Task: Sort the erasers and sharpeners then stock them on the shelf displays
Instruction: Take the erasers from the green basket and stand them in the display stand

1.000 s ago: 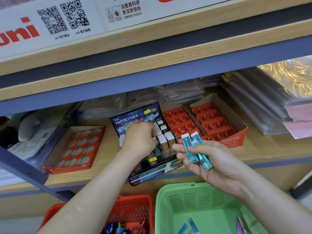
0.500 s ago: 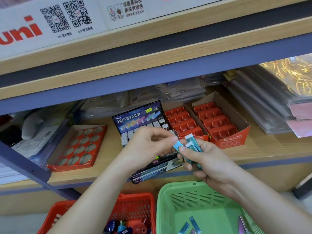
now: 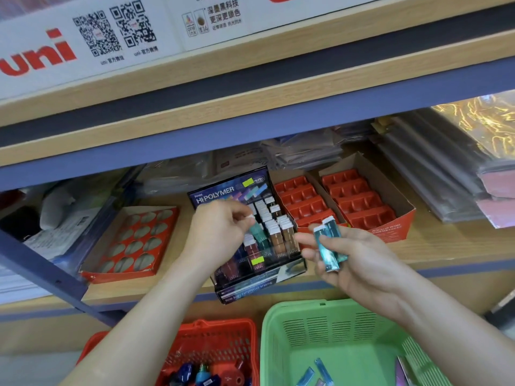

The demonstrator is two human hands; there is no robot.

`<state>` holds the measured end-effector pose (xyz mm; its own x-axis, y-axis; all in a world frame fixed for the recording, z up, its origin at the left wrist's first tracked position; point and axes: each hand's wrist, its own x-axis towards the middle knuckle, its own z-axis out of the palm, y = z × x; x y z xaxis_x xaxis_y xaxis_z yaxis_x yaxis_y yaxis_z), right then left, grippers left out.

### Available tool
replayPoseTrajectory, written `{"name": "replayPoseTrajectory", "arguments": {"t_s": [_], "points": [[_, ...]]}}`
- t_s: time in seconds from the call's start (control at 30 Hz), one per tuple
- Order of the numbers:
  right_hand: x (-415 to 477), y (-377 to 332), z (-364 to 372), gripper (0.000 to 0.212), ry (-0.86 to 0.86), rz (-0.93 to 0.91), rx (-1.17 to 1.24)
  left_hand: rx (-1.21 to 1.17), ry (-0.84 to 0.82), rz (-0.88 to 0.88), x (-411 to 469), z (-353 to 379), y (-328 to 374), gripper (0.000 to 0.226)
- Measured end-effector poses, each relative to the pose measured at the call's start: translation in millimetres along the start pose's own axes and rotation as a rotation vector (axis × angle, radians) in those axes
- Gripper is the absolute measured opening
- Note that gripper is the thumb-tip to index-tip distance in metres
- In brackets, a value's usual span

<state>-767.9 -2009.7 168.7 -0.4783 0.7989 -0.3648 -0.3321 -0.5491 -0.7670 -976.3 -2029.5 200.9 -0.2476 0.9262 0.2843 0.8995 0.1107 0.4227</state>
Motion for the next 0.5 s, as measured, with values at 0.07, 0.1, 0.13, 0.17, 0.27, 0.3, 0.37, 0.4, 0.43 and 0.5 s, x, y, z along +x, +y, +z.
{"name": "replayPoseTrajectory", "arguments": {"t_s": [0.07, 0.1, 0.13, 0.17, 0.27, 0.3, 0.37, 0.4, 0.43, 0.5], "points": [[-1, 1, 0, 0.018, -0.022, 0.004, -0.003, 0.035, -0.019, 0.035, 0, 7, 0, 0.014], [-2, 1, 1, 0.017, -0.027, 0.005, -0.01, 0.053, -0.031, 0.05, 0, 10, 1, 0.013], [-2, 2, 1, 0.015, -0.026, 0.002, -0.021, 0.076, -0.04, 0.066, 0, 13, 2, 0.011], [-3, 2, 2, 0.015, -0.023, -0.002, -0.03, 0.098, -0.043, 0.081, 0, 15, 4, 0.01], [-2, 2, 3, 0.014, -0.001, -0.008, 0.007, 0.134, -0.042, 0.087, 1, 22, 7, 0.011], [-2, 2, 3, 0.013, 0.005, -0.003, 0.022, 0.145, -0.044, 0.085, 1, 23, 7, 0.013], [-2, 2, 2, 0.012, 0.01, 0.004, 0.026, 0.198, -0.034, 0.116, 1, 27, 7, 0.017], [-2, 2, 3, 0.012, 0.008, 0.004, 0.02, 0.232, -0.025, 0.141, 0, 29, 6, 0.019], [-3, 3, 3, 0.013, 0.007, 0.002, 0.015, 0.259, -0.018, 0.159, 0, 30, 5, 0.02], [-3, 3, 3, 0.012, 0.01, -0.007, 0.003, 0.296, -0.02, 0.168, -2, 32, 4, 0.02]]}}
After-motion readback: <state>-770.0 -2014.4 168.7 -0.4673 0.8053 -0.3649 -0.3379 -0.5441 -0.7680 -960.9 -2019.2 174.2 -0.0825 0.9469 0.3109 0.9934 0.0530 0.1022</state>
